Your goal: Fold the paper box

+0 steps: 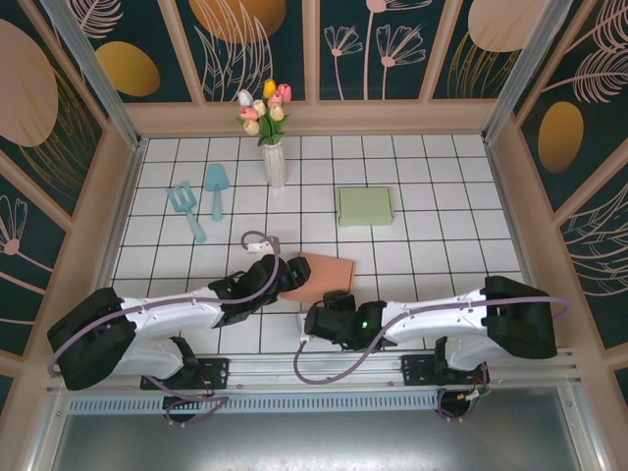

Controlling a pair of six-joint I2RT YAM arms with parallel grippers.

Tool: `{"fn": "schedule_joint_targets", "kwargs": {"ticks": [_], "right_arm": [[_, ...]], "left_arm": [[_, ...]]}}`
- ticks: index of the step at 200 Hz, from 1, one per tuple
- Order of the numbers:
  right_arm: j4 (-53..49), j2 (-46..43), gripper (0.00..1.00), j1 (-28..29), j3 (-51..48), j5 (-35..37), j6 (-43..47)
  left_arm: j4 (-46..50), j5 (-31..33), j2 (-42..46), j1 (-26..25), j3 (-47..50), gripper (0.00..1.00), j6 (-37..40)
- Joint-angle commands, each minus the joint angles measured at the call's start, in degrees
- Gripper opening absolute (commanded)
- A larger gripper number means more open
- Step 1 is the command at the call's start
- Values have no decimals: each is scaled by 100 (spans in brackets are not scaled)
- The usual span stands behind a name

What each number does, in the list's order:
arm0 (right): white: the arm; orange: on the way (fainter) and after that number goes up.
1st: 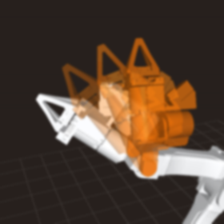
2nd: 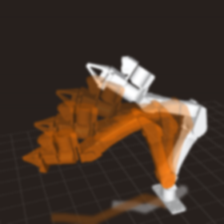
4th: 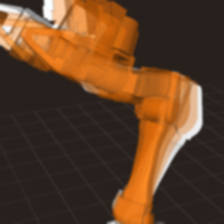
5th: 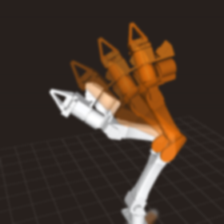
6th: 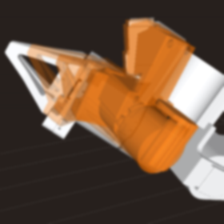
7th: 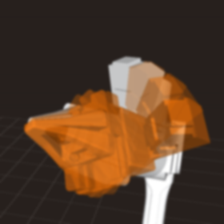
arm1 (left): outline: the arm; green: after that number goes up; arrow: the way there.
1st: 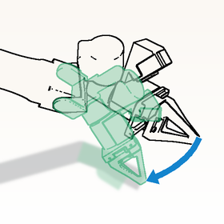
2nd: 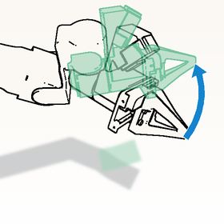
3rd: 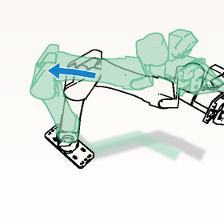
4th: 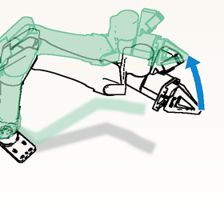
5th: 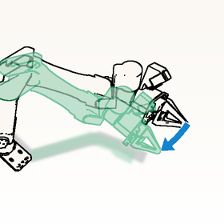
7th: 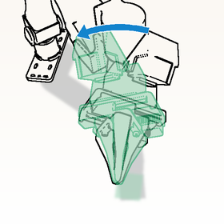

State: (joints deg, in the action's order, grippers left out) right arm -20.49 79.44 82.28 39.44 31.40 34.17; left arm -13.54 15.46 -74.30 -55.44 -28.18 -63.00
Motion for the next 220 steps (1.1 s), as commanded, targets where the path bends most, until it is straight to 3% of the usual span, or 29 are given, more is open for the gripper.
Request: {"fn": "schedule_joint_targets", "kwargs": {"ticks": [1, 65, 108, 149, 177, 220], "right_arm": [[-126, -437, 56, 111, 30, -5, -399], [-151, -1741, 58, 140, 446, -53, -2045], [582, -2424, 67, 17, 45, 403, -3643], [1052, -2566, 67, -1042, -509, 286, -5270], [1766, -2557, 68, -1866, -1061, -436, -5338], [2785, -2350, 67, -2496, -1704, -1340, -5399]], "left_arm": [[-176, 87, -80, -34, -73, 64, 135], [-69, 264, -198, -34, -14, 64, 165], [-40, 359, -244, -46, 49, 63, 165], [19, 540, -158, -54, 187, 63, 157], [41, 627, -103, -62, 251, 63, 172], [48, 735, -114, -63, 278, 64, 227]]}}
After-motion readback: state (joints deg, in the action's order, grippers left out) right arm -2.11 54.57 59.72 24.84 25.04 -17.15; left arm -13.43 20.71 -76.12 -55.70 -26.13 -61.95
